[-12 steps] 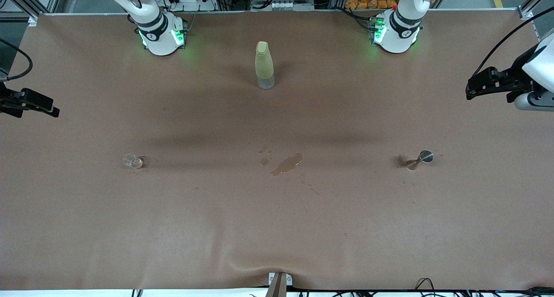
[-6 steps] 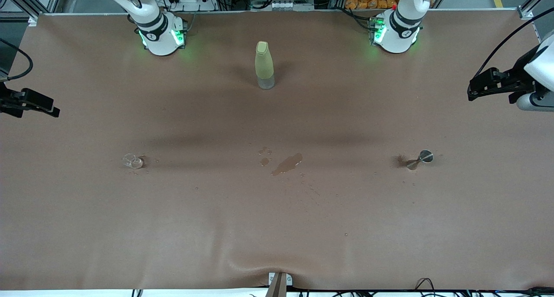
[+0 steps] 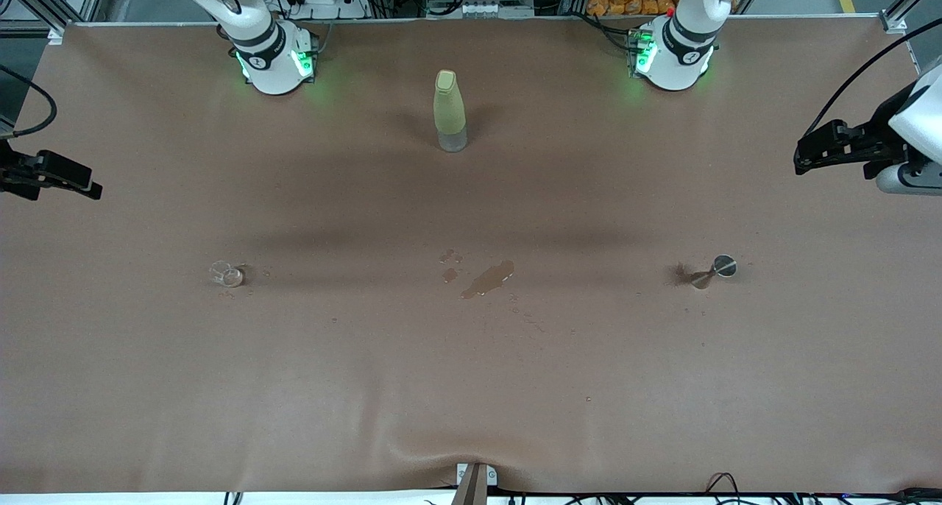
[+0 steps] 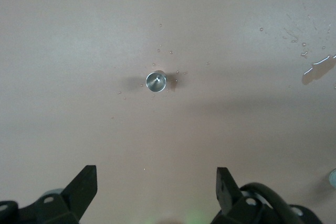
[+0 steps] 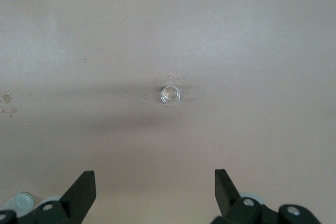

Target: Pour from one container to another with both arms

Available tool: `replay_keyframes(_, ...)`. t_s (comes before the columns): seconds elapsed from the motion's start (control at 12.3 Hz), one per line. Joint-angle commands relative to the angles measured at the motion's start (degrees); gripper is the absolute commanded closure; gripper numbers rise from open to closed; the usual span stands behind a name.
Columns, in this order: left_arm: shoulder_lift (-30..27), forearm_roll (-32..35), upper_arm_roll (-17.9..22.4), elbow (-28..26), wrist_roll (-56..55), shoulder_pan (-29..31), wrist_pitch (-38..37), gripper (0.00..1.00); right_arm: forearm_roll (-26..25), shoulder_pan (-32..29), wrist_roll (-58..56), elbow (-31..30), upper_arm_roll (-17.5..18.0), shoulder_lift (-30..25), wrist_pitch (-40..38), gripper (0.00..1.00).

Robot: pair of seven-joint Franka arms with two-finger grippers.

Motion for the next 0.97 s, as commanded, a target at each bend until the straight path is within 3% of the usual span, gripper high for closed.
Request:
replay_keyframes(0.0, 0.95, 0.85, 0.61, 0.96, 2.99, 1.35, 0.33, 0.0, -0.21, -0.81, 0.85, 1.33, 1.11, 0.5, -0.59, 0.0)
replay_keyframes(0.65, 6.13, 0.41, 0.61, 0.87, 29.08, 9.7, 3.92, 0.0, -0.83, -0.11, 0.49, 1.33, 1.02, 0.32, -0.77, 0.0)
replay_keyframes(0.89, 9.47, -3.36, 0.61, 0.87, 36.99, 14.44, 7.18, 0.0, -0.91, -0.02, 0.49, 1.33, 0.84, 0.32, -0.59, 0.0)
